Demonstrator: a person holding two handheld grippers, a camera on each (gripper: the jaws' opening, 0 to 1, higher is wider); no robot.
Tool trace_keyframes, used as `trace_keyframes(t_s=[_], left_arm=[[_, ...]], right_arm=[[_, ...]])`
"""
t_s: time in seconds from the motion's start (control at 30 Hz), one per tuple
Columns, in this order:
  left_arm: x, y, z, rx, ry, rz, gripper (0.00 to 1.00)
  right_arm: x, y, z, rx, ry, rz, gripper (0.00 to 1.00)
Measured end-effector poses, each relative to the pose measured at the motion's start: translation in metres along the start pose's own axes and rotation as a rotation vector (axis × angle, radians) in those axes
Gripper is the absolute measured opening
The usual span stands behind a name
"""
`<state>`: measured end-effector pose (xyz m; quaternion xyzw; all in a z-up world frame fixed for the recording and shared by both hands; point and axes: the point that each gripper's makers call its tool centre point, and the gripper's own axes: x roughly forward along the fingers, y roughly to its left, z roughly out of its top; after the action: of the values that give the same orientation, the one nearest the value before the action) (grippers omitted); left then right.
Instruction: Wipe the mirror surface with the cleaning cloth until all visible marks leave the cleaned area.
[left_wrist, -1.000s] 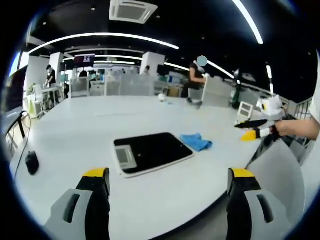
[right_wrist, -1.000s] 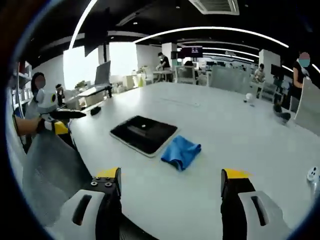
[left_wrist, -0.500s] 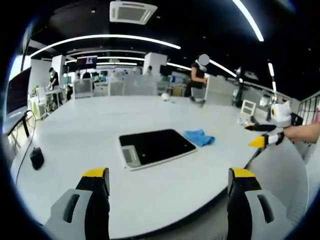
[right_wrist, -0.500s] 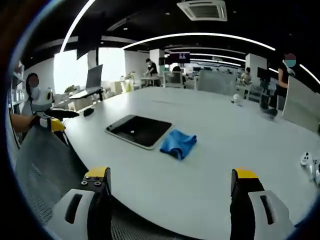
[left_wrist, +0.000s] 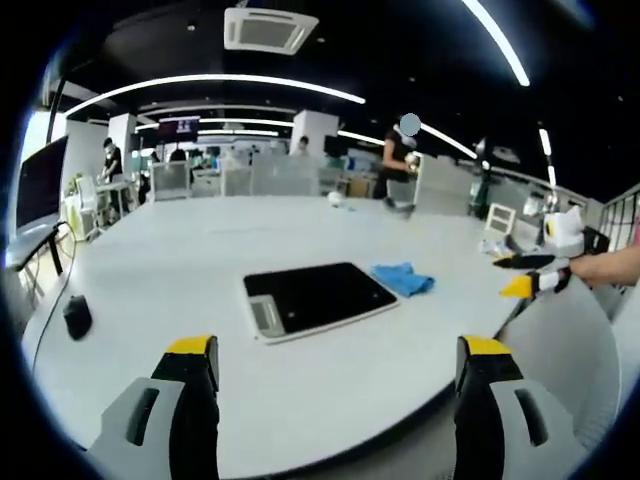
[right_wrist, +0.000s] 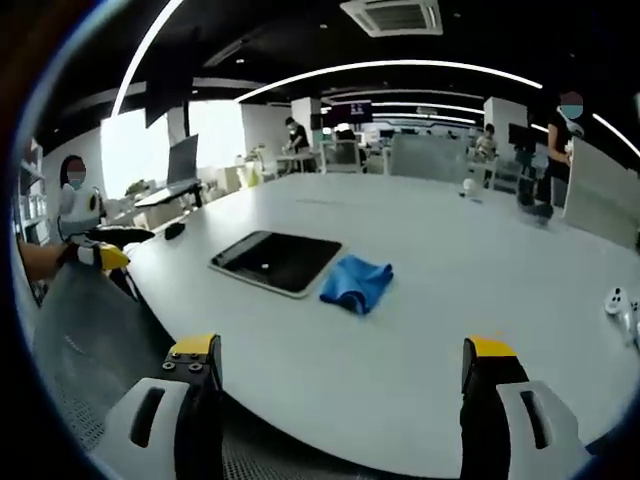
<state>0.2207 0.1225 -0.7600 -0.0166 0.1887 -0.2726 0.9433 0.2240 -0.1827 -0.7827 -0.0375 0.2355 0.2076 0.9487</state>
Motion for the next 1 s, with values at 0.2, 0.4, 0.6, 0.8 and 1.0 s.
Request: trace_keyframes(t_s=[0.2,0.4,0.6,0.8,1.0], left_arm=[[-0.0006,0.0003,-0.0014,0.008,0.011,0.003,0.99],[0.0,0.001,-0.0031,0.009,0.024,0.005,0.99],[-0.0005,0.0012,-0.0028,0.009,0.021,0.009,0.99],[-0.0007,0.0019,-0.0018,0.008,0.012,0.01,0.99],[-0.0014,0.0027,-0.0006,0.002,0.001,0.013,0.99]], right_arm=[[0.0004,0.0013,-0.0006,-0.004,0.005,0.004,1.0],[0.0011,0.0001,0.0005,0.003,-0.004,0.004,1.0],[0.001,0.0002,0.002,0.003,-0.014,0.004,1.0],[0.0007,0.0001,0.0023,0.003,-0.016,0.001,1.0],[0.0004,-0.0003,0.002,0.003,-0.016,-0.002,1.0]])
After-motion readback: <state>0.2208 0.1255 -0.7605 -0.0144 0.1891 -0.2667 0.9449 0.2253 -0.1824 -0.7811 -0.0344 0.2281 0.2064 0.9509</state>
